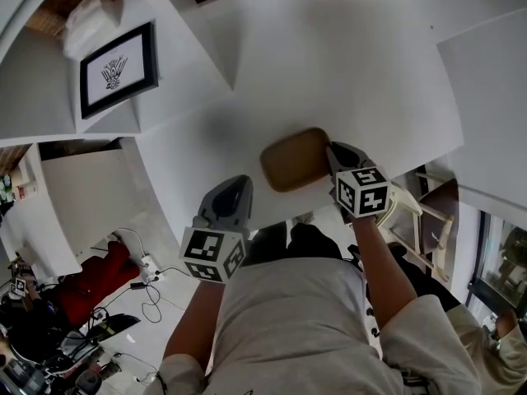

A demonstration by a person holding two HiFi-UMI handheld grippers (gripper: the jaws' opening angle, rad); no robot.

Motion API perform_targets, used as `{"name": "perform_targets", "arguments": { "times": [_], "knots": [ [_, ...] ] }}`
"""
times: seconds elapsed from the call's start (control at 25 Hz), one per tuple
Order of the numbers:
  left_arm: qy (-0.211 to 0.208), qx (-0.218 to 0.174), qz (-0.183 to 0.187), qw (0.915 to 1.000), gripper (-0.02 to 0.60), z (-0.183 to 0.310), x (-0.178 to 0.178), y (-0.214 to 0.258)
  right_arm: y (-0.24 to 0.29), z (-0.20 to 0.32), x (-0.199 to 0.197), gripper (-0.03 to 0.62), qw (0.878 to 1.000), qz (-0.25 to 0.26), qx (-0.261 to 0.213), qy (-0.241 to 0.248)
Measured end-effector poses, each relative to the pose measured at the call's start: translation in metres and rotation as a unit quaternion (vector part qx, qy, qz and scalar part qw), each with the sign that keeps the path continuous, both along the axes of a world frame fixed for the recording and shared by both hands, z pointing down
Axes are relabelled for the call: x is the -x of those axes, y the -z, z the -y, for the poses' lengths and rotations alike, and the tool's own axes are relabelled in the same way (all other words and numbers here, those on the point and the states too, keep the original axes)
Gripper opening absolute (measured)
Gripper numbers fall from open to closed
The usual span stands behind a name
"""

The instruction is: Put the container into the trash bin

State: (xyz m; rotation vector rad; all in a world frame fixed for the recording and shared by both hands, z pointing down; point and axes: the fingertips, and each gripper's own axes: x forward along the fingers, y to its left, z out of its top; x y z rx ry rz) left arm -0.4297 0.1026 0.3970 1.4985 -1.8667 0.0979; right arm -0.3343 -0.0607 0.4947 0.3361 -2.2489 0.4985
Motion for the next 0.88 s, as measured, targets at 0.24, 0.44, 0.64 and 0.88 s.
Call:
{"name": "perform_targets", "arguments": {
  "times": [0.24,0.44,0.64,0.88],
  "knots": [
    [-0.011,-0.007,0.003,0.9999,0.026,0.003,-0.002,0.005,0.011,0.0,-0.005,0.037,1.0,0.014,0.008,-0.018],
    [-0.026,-0.012,0.004,0.9996,0.026,0.007,-0.006,0.01,0.018,0.0,-0.015,0.037,0.999,0.023,0.019,-0.039],
    [-0.047,-0.022,0.01,0.9986,0.026,0.017,-0.015,0.018,0.027,0.002,-0.029,0.037,0.998,0.03,0.016,-0.059],
    [-0.074,-0.034,0.012,0.9966,0.026,0.03,-0.031,0.025,0.037,0.006,-0.055,0.037,0.995,0.036,0.015,-0.087]
  ]
}}
